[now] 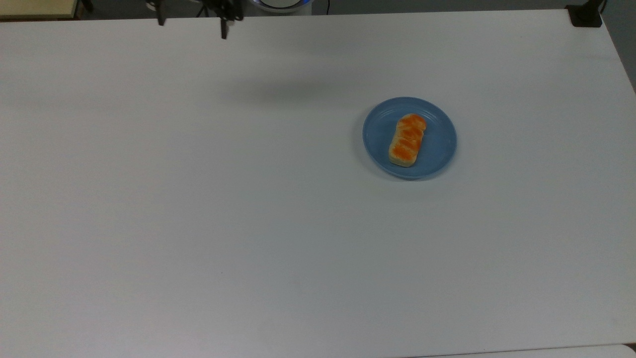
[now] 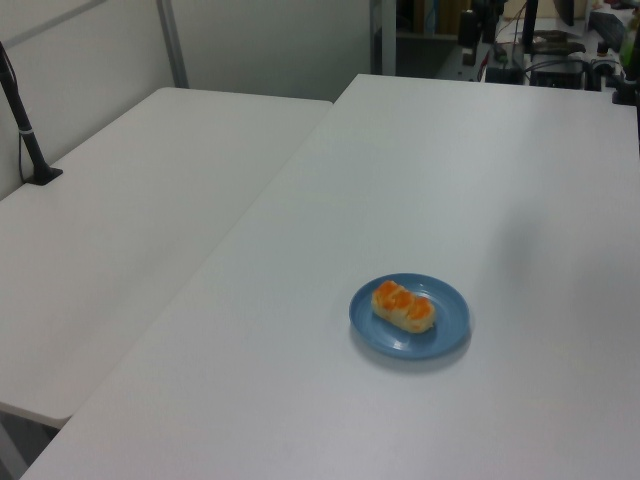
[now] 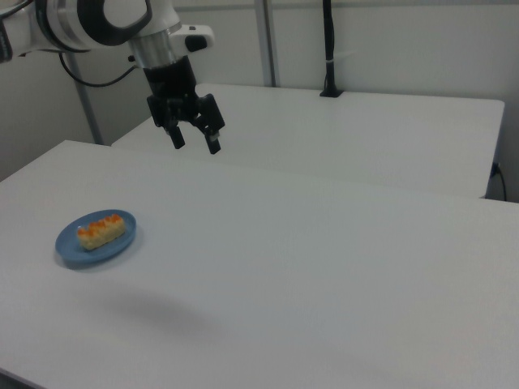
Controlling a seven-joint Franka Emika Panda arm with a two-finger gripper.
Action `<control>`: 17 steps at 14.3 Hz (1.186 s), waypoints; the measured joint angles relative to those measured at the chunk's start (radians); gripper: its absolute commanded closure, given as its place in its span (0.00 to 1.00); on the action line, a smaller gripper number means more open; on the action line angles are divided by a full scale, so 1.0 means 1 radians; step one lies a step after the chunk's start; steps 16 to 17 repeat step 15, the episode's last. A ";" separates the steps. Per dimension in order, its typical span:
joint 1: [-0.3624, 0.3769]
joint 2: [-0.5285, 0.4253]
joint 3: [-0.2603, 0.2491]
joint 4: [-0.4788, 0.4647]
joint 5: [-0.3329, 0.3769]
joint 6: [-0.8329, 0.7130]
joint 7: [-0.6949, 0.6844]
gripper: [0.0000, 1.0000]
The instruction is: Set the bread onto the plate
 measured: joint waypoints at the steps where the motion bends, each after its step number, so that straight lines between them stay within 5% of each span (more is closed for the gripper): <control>1: 0.000 -0.007 -0.016 0.000 0.001 0.001 -0.036 0.00; 9: 0.042 -0.039 -0.107 0.000 0.108 0.001 -0.081 0.00; 17: 0.060 -0.039 -0.115 -0.004 0.109 0.001 -0.081 0.00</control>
